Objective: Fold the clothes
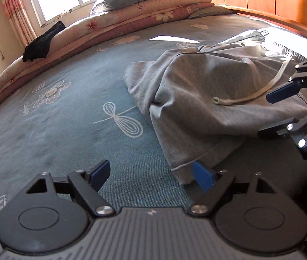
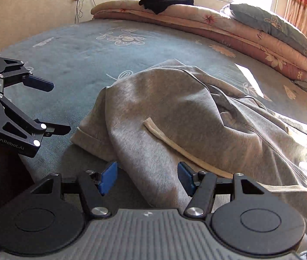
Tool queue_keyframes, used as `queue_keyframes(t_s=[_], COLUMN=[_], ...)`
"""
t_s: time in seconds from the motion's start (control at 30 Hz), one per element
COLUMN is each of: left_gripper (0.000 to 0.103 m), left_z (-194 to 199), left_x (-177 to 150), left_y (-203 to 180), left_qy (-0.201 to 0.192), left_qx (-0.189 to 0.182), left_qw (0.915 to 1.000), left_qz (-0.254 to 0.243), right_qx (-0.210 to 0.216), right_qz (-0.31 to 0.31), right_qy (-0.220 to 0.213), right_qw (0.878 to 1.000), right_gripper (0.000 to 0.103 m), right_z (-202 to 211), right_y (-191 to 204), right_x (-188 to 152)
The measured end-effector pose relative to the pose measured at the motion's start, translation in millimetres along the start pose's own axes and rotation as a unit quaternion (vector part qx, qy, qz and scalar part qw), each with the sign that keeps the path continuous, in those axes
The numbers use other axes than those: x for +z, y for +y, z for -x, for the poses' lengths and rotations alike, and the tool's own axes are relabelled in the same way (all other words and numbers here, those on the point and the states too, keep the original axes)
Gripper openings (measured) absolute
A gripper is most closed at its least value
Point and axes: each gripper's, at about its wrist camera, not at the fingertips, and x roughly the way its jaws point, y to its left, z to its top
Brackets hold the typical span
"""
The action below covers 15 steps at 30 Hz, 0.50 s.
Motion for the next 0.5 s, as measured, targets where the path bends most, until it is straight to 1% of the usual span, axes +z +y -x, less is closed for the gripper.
queue_keyframes(t_s=[0.13,0.2,0.33,0.43,0.47,0.5], left_gripper=[0.084,0.084,0.084,0.084,0.084,0.084], left_z=[-4,-5,-8,-8,-8,-8], left_x=[-4,-5,-4,-2,-1,0], left_y=[1,1,1,0,-1,-2], left_qy=[0.000,0.002,0.008,0.009,0.009,0.009], left_qx=[-0.015,-0.020,-0.017,-0.019,-0.020,-0.021], left_qw=[0.9999,0.9998,0.9998,0.9996,0.9996,0.9996], left_qz=[0.007,0.008,0.011,0.017,0.019,0.018], right_qx=[-0.020,-0.033,-0.052,-0.078,-0.085,-0.092], right_qz=[0.002,0.013,0.073,0.120,0.136,0.152], right_qy=[0.006,0.011,0.030,0.028,0.025,0.023], right_qw=[1.000,0.999,0.996,0.989,0.987,0.984], right_gripper=[0.066,0.066,0.066,0.065,0.061,0.045], right_z=[-3,-4,-9,-17,-21,-24], right_y=[5,4,11,18,21,24], right_x=[0,-5,-21,-24,-24,-24])
